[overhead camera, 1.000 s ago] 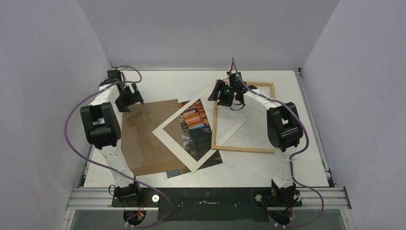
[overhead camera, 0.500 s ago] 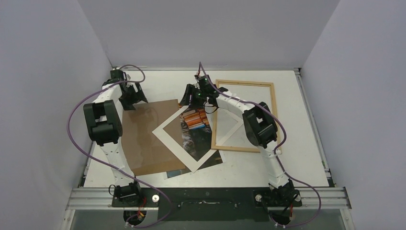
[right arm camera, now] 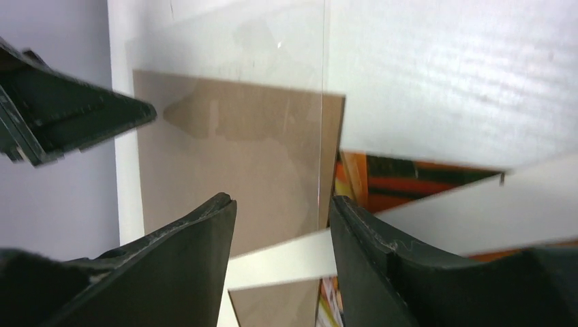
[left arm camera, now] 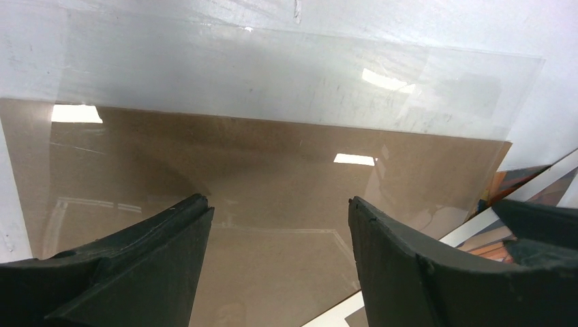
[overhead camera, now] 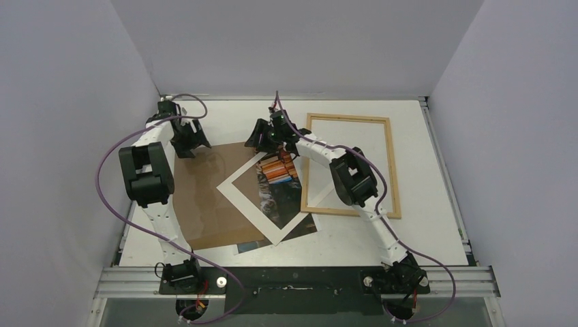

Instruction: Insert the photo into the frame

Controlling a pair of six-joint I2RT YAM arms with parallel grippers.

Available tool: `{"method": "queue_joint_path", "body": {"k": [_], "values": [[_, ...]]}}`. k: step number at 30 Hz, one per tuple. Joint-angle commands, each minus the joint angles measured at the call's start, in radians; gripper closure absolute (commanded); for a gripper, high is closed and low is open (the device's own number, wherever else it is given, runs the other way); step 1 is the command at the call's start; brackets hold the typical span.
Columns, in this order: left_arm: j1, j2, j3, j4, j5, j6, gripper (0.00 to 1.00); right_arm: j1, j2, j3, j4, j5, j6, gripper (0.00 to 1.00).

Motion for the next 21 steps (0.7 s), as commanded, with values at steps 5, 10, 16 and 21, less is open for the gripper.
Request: {"method": "queue_joint_path", "body": {"k": [5, 10, 16, 21], "values": [[-0.02, -0.04, -0.059, 0.045, 0.029, -0.033, 0.33, 0.001, 0.115, 0.179, 0.166, 0.143, 0.05, 0.47], [-0.037, -0.024, -0.077, 0.026, 0.048, -0.01, 0.4, 0.0, 0.167, 0.231, 0.18, 0.182, 0.047, 0.47], [-0.048, -0.023, -0.115, 0.034, 0.058, -0.007, 0.41, 0.005, 0.271, 0.389, 0.043, 0.165, -0.012, 0.47], [-0.062, -0.007, -0.124, 0.024, 0.056, 0.007, 0.42, 0.012, 0.284, 0.368, 0.043, 0.186, -0.024, 0.47]]}}
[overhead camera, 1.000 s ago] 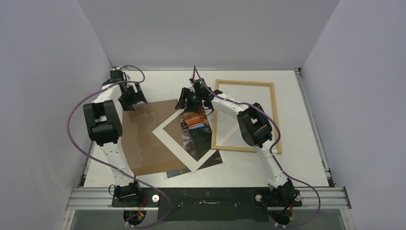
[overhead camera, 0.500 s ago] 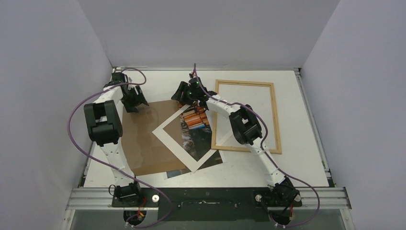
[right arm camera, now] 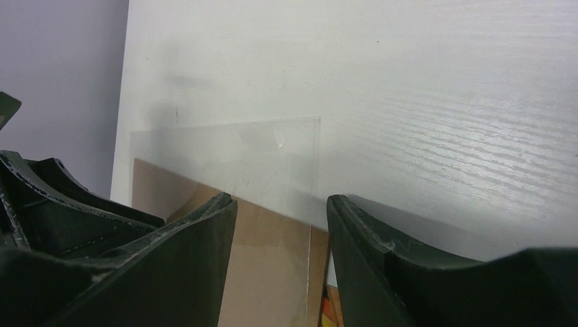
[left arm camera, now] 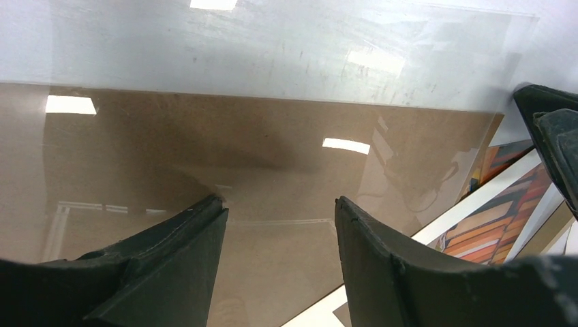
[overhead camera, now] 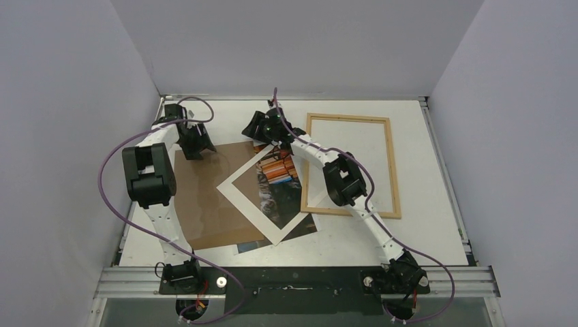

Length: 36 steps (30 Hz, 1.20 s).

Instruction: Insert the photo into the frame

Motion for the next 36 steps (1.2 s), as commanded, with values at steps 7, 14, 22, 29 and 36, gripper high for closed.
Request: {"method": "queue_joint_path", "body": {"k": [7, 14, 22, 29, 36], "values": [[-0.044, 0.028, -0.043, -0.037, -0.011, 0.023, 0.42, 0.026, 0.095, 0.106, -0.061, -0.001, -0.045, 0.46], [-0.051, 0.043, -0.043, -0.036, -0.04, 0.0, 0.42, 0.03, 0.113, 0.098, -0.042, -0.064, 0.001, 0.45], [-0.056, 0.065, -0.043, -0.036, -0.059, -0.011, 0.43, 0.008, 0.093, 0.063, 0.145, -0.217, 0.212, 0.44], [-0.059, 0.082, -0.037, -0.034, -0.059, -0.013, 0.43, -0.01, 0.093, 0.082, 0.193, -0.27, 0.269, 0.43], [-0.059, 0.095, -0.017, -0.043, -0.056, -0.01, 0.43, -0.011, 0.091, 0.082, 0.243, -0.305, 0.304, 0.43]]}}
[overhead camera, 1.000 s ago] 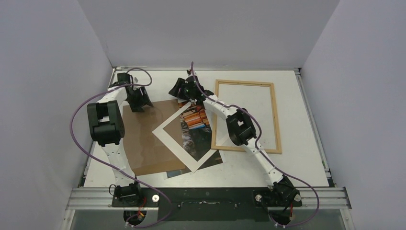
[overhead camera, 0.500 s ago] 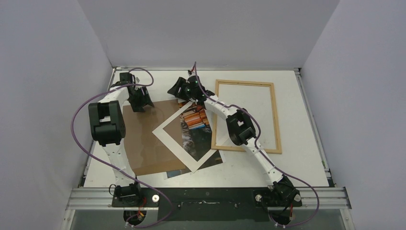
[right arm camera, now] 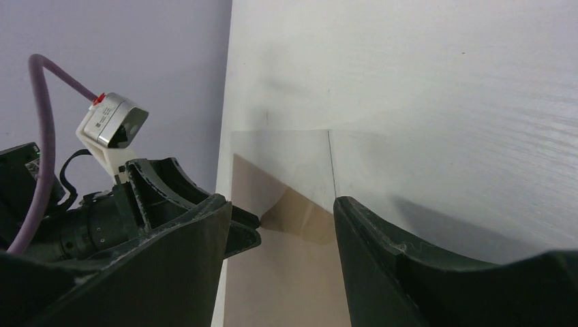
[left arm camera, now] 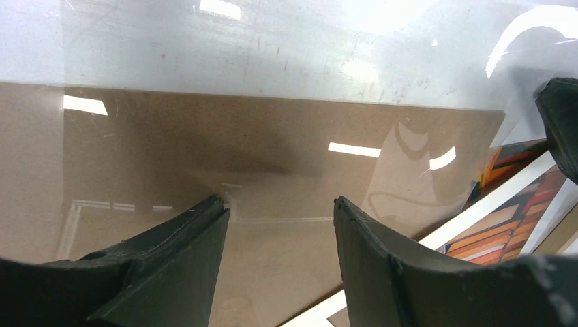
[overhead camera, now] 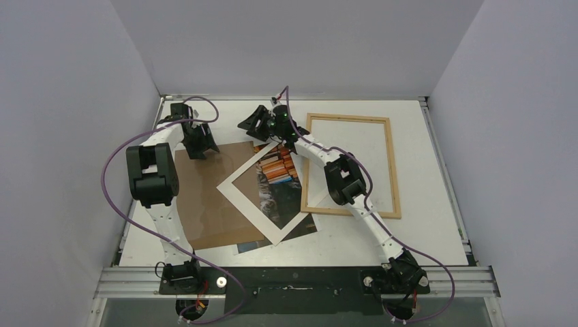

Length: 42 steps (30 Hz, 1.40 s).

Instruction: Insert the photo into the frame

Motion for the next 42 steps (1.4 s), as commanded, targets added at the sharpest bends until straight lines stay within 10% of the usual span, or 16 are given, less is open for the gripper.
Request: {"method": "queue_joint_path", "body": {"k": [1, 42], "values": [[-0.018, 0.094, -0.016, -0.045, -0.014, -0.001, 0.43, 0.025, 0.015, 0.012, 0.083, -0.088, 0.044, 0.43], [-0.023, 0.132, 0.001, -0.053, -0.025, -0.02, 0.43, 0.01, -0.123, -0.32, 0.221, -0.198, 0.102, 0.39]]}}
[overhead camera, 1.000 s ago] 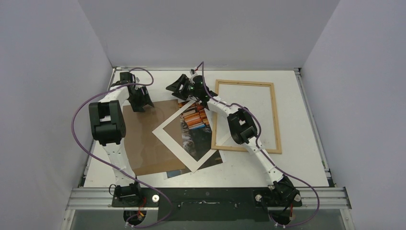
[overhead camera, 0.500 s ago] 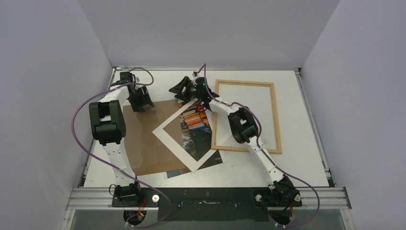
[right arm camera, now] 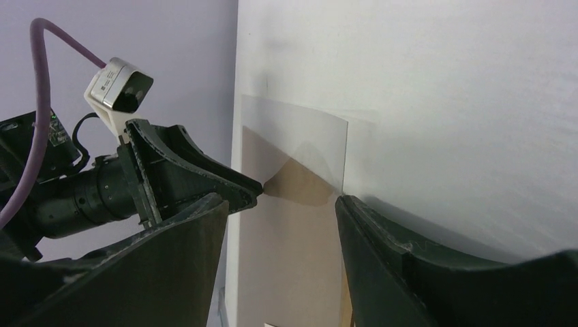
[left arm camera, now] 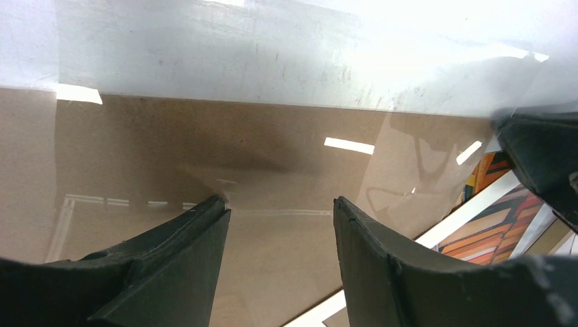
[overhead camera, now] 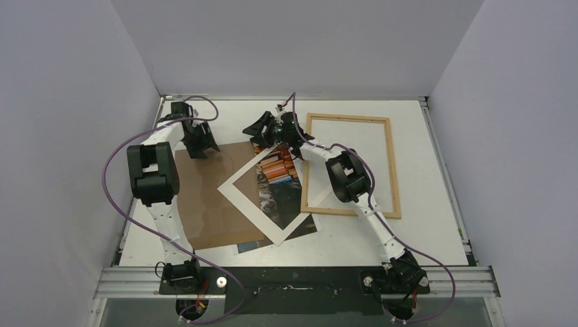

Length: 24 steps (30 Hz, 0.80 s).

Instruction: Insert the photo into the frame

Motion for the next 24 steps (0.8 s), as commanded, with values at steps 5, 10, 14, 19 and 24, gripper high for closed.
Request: {"method": "queue_joint_path", "body": {"k": [5, 10, 14, 19, 24], "values": [[-0.023, 0.123, -0.028, -0.041, -0.041, -0.016, 0.43, 0.036, -0.1, -0.176, 0.167, -0.078, 0.138, 0.35], [-0.024, 0.134, -0.022, -0.053, -0.053, -0.018, 0.43, 0.035, -0.121, -0.227, 0.299, -0.04, 0.263, 0.27], [-0.023, 0.144, -0.017, -0.059, -0.053, -0.022, 0.43, 0.035, -0.128, -0.229, 0.312, -0.032, 0.291, 0.23], [-0.023, 0.151, -0.009, -0.065, -0.054, -0.025, 0.43, 0.035, -0.144, -0.248, 0.28, -0.028, 0.261, 0.26], [-0.022, 0.135, -0.008, -0.046, -0.014, -0.023, 0.43, 0.035, -0.15, -0.182, 0.021, -0.038, 0.015, 0.51]]}}
